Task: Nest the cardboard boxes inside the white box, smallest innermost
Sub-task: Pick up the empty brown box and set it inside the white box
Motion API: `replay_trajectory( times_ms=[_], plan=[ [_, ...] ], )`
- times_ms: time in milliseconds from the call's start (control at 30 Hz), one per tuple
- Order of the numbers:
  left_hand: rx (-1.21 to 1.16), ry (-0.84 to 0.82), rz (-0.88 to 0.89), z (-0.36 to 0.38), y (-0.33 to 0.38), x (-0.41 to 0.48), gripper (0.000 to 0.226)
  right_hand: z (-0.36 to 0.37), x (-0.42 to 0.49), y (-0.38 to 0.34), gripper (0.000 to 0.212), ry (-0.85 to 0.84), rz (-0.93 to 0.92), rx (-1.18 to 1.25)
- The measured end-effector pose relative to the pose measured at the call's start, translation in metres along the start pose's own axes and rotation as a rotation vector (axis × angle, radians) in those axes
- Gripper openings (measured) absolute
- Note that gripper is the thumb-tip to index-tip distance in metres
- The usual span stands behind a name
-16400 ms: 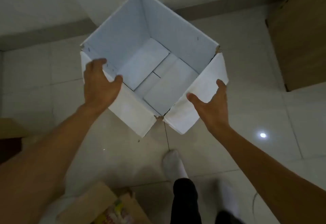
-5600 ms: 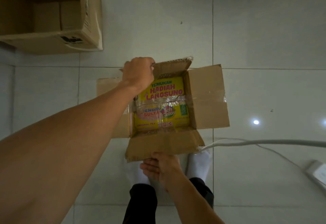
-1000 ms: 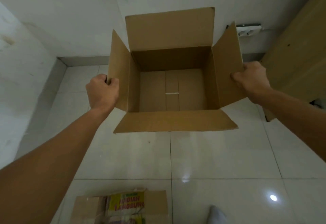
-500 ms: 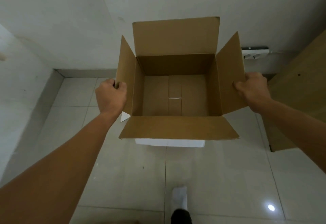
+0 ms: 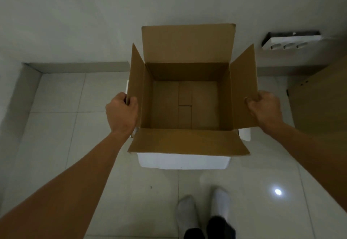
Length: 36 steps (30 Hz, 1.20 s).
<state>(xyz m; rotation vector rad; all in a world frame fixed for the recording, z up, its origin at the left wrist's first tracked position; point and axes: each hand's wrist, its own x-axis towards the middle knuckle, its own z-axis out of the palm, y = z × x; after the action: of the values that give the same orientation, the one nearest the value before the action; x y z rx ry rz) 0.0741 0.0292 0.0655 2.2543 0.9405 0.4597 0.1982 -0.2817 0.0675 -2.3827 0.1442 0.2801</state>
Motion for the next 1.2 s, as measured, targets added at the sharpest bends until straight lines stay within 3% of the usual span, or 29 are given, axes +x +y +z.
replay_trajectory(
  times_ms=[267,400,500,533,600,667,733,833,933,1100,1200],
  plan=[
    [0.088,-0.034,-0.037,0.056,-0.050,0.007,0.039,0.054,0.035,0.040,0.021,-0.069,0.044,-0.009],
    [0.106,0.027,-0.056,0.071,-0.059,0.001,0.020,0.070,0.043,0.055,0.023,-0.078,-0.001,0.002],
    [0.281,0.059,0.027,0.078,-0.057,-0.007,0.040,0.079,0.045,0.057,0.050,-0.068,0.005,-0.030],
    [0.332,0.015,0.073,0.079,-0.056,-0.011,0.044,0.080,0.045,0.056,0.058,-0.039,-0.031,-0.103],
    [0.430,-0.122,0.169,0.082,-0.055,-0.017,0.049,0.079,0.045,0.051,0.064,-0.023,-0.273,-0.379],
    [0.546,-0.296,0.226,0.089,-0.055,-0.022,0.057,0.080,0.046,0.051,0.068,-0.148,-0.599,-0.680],
    [0.658,-0.440,0.214,0.100,-0.056,-0.027,0.073,0.084,0.046,0.055,0.067,-0.334,-0.803,-0.880],
    [0.812,-0.562,0.038,0.113,-0.066,-0.036,0.108,0.091,0.050,0.065,0.054,-0.503,-0.757,-1.094],
    [0.914,-0.655,-0.104,0.115,-0.081,-0.043,0.130,0.087,0.056,0.078,0.061,-0.559,-0.634,-1.256],
    [0.915,-0.659,-0.074,0.117,-0.088,-0.043,0.132,0.085,0.051,0.090,0.066,-0.586,-0.698,-1.373],
    [0.838,-0.576,0.015,0.114,-0.088,-0.048,0.117,0.083,0.047,0.086,0.064,-0.575,-0.707,-1.385]
  ],
)
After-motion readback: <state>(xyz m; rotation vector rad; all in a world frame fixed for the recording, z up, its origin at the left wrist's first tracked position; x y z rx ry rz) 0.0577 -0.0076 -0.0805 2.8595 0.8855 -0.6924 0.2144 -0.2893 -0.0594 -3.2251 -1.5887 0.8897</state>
